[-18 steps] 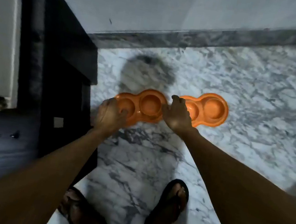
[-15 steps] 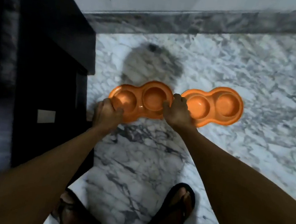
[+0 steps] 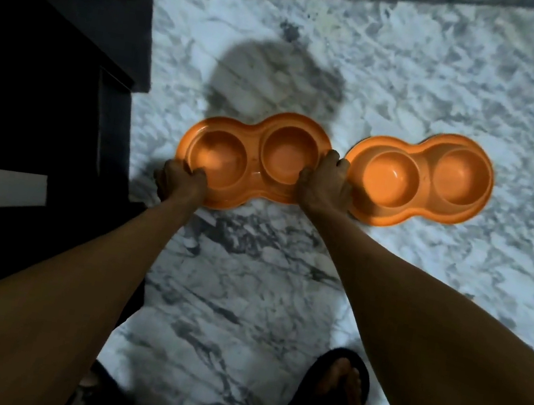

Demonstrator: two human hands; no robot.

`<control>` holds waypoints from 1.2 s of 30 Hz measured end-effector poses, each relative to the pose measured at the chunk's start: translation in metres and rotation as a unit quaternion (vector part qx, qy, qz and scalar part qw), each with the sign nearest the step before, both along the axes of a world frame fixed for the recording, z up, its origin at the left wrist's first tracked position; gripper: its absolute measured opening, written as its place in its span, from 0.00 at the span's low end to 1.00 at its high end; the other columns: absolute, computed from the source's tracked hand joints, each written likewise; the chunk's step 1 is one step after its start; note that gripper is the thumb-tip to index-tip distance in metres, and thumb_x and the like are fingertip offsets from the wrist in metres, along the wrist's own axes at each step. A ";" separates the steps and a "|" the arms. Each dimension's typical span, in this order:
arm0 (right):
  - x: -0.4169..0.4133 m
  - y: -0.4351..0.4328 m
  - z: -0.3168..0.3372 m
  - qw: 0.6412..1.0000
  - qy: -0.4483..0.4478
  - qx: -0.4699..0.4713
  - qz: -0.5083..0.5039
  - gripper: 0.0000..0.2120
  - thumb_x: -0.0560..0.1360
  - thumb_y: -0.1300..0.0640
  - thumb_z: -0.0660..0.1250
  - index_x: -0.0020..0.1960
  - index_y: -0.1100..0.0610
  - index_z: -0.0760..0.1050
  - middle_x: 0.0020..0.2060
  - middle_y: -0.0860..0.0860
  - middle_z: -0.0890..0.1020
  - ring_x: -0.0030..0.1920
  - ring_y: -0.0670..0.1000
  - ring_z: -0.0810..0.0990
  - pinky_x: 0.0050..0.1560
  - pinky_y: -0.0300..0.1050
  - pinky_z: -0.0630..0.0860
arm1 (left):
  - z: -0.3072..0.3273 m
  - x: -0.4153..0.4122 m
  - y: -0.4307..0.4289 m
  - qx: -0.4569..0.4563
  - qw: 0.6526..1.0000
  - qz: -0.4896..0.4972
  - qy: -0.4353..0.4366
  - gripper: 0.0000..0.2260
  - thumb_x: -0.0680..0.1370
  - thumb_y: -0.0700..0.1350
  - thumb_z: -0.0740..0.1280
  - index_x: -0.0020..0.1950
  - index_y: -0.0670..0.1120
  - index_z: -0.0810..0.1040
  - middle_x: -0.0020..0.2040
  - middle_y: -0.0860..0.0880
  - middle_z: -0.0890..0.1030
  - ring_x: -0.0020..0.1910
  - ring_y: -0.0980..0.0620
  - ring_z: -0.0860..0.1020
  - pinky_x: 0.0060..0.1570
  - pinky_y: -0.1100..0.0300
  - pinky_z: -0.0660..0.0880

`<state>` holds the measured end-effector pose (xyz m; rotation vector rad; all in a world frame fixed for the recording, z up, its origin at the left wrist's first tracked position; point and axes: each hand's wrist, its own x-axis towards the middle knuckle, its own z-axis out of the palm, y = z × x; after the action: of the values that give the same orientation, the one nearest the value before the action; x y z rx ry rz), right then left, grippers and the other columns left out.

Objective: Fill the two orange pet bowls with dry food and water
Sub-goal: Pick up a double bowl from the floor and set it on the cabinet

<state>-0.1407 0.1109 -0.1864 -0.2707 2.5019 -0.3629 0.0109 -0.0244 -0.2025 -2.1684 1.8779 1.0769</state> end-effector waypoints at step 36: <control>0.002 0.029 0.780 0.959 0.017 -0.263 -0.105 0.27 0.73 0.47 0.67 0.69 0.58 0.71 0.63 0.58 0.77 0.62 0.63 0.75 0.59 0.55 0.73 | 0.806 0.022 0.036 -0.154 0.964 0.078 0.203 0.21 0.73 0.49 0.67 0.58 0.35 0.78 0.57 0.33 0.78 0.61 0.35 0.73 0.59 0.47 0.71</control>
<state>-0.1386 0.1402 0.5937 -0.2178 2.4295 -1.1224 0.0334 0.0119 0.6031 -2.4464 2.1993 1.4411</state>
